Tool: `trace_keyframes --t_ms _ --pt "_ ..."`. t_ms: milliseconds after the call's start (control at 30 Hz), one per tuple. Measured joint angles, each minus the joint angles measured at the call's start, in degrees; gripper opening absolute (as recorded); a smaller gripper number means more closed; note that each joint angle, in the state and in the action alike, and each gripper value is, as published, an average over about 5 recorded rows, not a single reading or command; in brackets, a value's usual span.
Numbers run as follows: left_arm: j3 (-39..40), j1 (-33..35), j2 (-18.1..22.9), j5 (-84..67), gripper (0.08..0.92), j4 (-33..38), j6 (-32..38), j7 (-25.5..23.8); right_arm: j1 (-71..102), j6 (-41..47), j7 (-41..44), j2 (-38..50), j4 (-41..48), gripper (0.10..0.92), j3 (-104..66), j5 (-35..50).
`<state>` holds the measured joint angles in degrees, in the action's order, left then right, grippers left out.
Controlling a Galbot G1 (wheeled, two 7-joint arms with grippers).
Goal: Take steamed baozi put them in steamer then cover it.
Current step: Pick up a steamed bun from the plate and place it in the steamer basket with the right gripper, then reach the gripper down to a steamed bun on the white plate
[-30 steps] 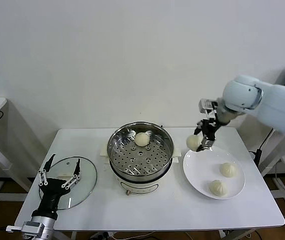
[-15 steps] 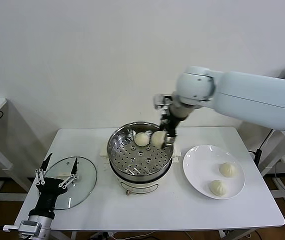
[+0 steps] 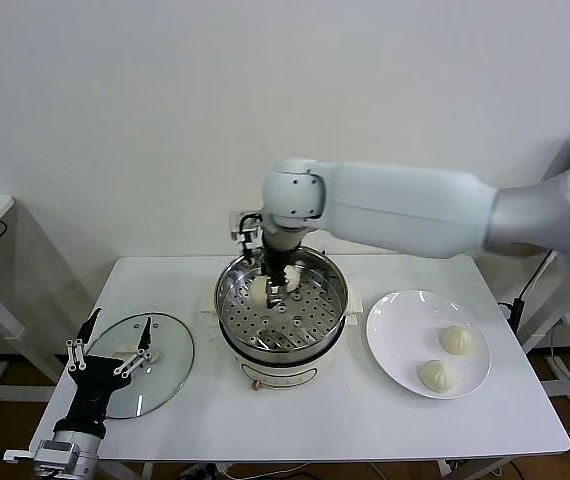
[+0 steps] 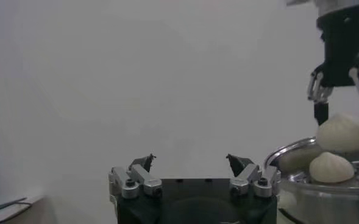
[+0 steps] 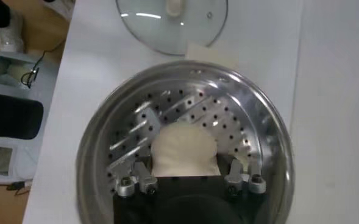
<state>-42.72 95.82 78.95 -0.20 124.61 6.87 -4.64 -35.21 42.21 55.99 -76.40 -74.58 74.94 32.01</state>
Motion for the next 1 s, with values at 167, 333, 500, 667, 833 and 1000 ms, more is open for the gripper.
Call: trace_keyframes --t_ms 167,333,500,667,833,1000 --pt "0.06 -0.04 0.03 -0.02 0.823 -0.25 0.06 -0.03 2.96 -0.01 0.46 -3.21 4.22 0.687 -0.77 -2.15" --pt "-0.08 0.06 0.10 -0.02 0.823 -0.29 0.18 -0.05 5.39 -0.02 0.68 -5.31 7.44 0.688 -1.37 -3.99" --pt "-0.19 0.07 0.23 -0.03 0.823 -0.28 0.21 -0.07 6.95 -0.02 0.68 -6.33 8.97 0.757 -2.17 -4.98" --pt "-0.13 0.07 0.49 -0.03 0.823 -0.41 0.22 -0.06 7.35 -0.02 0.98 -6.06 9.15 0.819 -3.15 -5.56" --pt "-0.13 0.54 0.51 0.01 0.823 -0.27 0.23 -0.05 6.15 -0.03 1.98 -2.93 6.72 0.822 -4.13 -5.40" --pt "-0.04 1.17 0.59 0.22 0.823 0.35 0.24 0.04 2.71 -0.03 4.09 3.89 1.53 0.823 -4.07 -4.93"
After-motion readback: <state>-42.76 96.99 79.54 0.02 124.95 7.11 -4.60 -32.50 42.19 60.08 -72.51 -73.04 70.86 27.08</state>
